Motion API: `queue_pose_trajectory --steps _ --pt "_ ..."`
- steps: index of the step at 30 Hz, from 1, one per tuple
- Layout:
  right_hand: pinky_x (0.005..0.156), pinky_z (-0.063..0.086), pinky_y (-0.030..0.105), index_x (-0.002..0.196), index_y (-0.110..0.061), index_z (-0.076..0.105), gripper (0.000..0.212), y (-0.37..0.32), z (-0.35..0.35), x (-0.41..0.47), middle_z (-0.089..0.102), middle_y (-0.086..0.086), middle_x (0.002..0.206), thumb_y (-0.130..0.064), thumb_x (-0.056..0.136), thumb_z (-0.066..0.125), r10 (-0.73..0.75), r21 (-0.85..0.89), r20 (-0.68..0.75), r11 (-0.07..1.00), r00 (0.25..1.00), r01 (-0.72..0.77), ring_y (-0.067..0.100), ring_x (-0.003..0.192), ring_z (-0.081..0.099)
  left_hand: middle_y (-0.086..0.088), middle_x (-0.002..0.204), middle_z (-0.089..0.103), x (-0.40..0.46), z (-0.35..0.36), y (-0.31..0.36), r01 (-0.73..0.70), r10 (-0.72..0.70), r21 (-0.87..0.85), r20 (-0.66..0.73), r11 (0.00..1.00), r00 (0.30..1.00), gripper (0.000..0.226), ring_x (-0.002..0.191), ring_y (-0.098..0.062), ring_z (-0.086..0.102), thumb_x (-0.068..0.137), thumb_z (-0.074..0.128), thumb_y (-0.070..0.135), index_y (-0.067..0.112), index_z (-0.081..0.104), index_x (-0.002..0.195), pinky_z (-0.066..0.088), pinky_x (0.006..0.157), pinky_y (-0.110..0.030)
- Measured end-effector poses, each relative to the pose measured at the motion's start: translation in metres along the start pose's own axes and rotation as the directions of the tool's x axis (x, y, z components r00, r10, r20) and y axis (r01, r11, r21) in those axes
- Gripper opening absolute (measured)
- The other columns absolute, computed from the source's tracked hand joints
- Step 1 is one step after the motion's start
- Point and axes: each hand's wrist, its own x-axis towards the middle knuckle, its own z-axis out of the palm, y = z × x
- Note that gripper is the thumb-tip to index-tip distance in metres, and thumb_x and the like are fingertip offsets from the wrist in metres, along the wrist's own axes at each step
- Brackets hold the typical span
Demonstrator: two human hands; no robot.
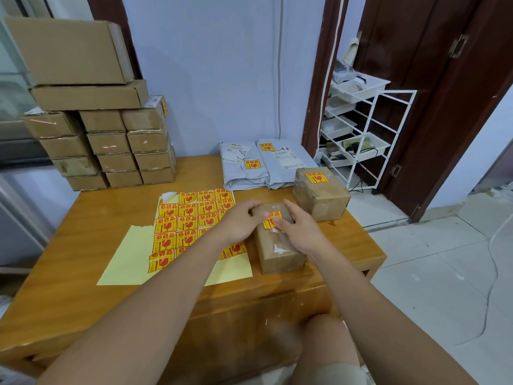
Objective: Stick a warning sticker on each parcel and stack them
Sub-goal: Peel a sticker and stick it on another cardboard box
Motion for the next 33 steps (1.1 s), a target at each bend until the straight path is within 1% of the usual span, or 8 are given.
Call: queue_pose_trajectory --steps 5,11,15,18,22,27,29,33 --pt "0.110 0.046 0.045 0.158 -0.027 0.028 0.070 0.000 0.001 0.001 0.044 -0.002 0.156 -0.032 0.099 0.064 0.010 0.013 -0.002 1.000 1.000 -0.010 0.019 0.136 0.048 0.000 0.144 0.050 -0.006 -0.012 0.006 0.046 -0.039 -0.036 0.170 0.998 0.985 0.068 0.121 -0.013 0.049 0.100 0.067 0.030 0.020 0.035 0.159 0.042 0.092 -0.020" --pt "0.111 0.045 0.045 0.158 -0.026 0.029 0.069 0.001 0.002 0.001 0.044 -0.002 0.155 -0.031 0.099 0.064 0.014 0.012 -0.008 1.000 1.000 -0.014 0.019 0.136 0.048 0.003 0.142 0.048 -0.002 -0.023 0.005 0.111 -0.098 -0.024 0.319 0.994 0.943 0.086 0.125 -0.014 0.048 0.093 0.075 0.030 0.025 0.024 0.162 0.039 0.096 -0.023" --pt "0.114 0.043 0.045 0.158 -0.026 0.029 0.069 0.002 0.002 0.002 0.041 -0.003 0.158 -0.032 0.099 0.064 0.003 -0.001 -0.011 1.000 1.000 -0.003 0.018 0.140 0.044 0.001 0.149 0.048 0.000 -0.015 0.004 0.118 -0.097 -0.099 0.193 0.988 0.976 0.066 0.129 -0.016 0.049 0.098 0.068 0.040 0.028 0.040 0.156 0.039 0.101 -0.028" --pt "0.115 0.041 0.045 0.158 -0.026 0.029 0.068 0.002 0.002 0.001 0.040 -0.004 0.159 -0.033 0.099 0.063 -0.008 -0.004 -0.014 1.000 1.000 0.008 0.018 0.141 0.042 0.001 0.141 0.055 -0.001 -0.002 -0.001 0.079 -0.070 -0.108 0.088 0.991 0.994 0.065 0.121 -0.015 0.055 0.095 0.071 0.044 0.026 0.044 0.151 0.046 0.094 -0.027" --pt "0.115 0.041 0.046 0.158 -0.027 0.030 0.068 0.002 0.001 0.001 0.041 -0.003 0.158 -0.033 0.099 0.063 -0.001 -0.010 -0.021 1.000 1.000 0.001 0.020 0.141 0.042 0.003 0.135 0.054 -0.001 -0.002 0.002 0.061 -0.052 -0.069 0.132 0.996 0.990 0.070 0.116 -0.014 0.054 0.094 0.074 0.039 0.025 0.039 0.153 0.045 0.088 -0.024" --pt "0.114 0.042 0.046 0.158 -0.027 0.031 0.067 0.001 0.002 -0.001 0.043 -0.002 0.157 -0.032 0.099 0.063 -0.003 -0.013 -0.022 1.000 1.000 0.003 0.020 0.140 0.044 0.001 0.146 0.045 0.002 -0.016 0.006 0.065 -0.081 0.073 0.248 0.995 0.965 0.088 0.127 -0.018 0.047 0.088 0.078 0.044 0.025 0.030 0.160 0.041 0.099 -0.028" --pt "0.114 0.042 0.044 0.158 -0.027 0.030 0.067 0.000 0.002 -0.001 0.042 -0.002 0.157 -0.032 0.100 0.063 -0.005 -0.013 -0.023 1.000 1.000 0.005 0.019 0.139 0.044 0.003 0.146 0.046 0.004 -0.018 0.007 0.072 -0.085 0.062 0.236 0.995 0.968 0.075 0.130 -0.018 0.046 0.093 0.071 0.048 0.025 0.037 0.156 0.041 0.103 -0.031" --pt "0.114 0.041 0.044 0.158 -0.027 0.031 0.067 -0.001 0.002 -0.002 0.043 -0.003 0.157 -0.031 0.099 0.064 -0.004 -0.006 -0.023 1.000 1.000 0.004 0.018 0.139 0.044 -0.003 0.134 0.061 0.009 -0.007 0.007 0.071 -0.072 -0.031 -0.009 0.997 0.997 0.036 0.117 -0.018 0.055 0.103 0.061 0.037 0.016 0.063 0.131 0.046 0.104 -0.037"
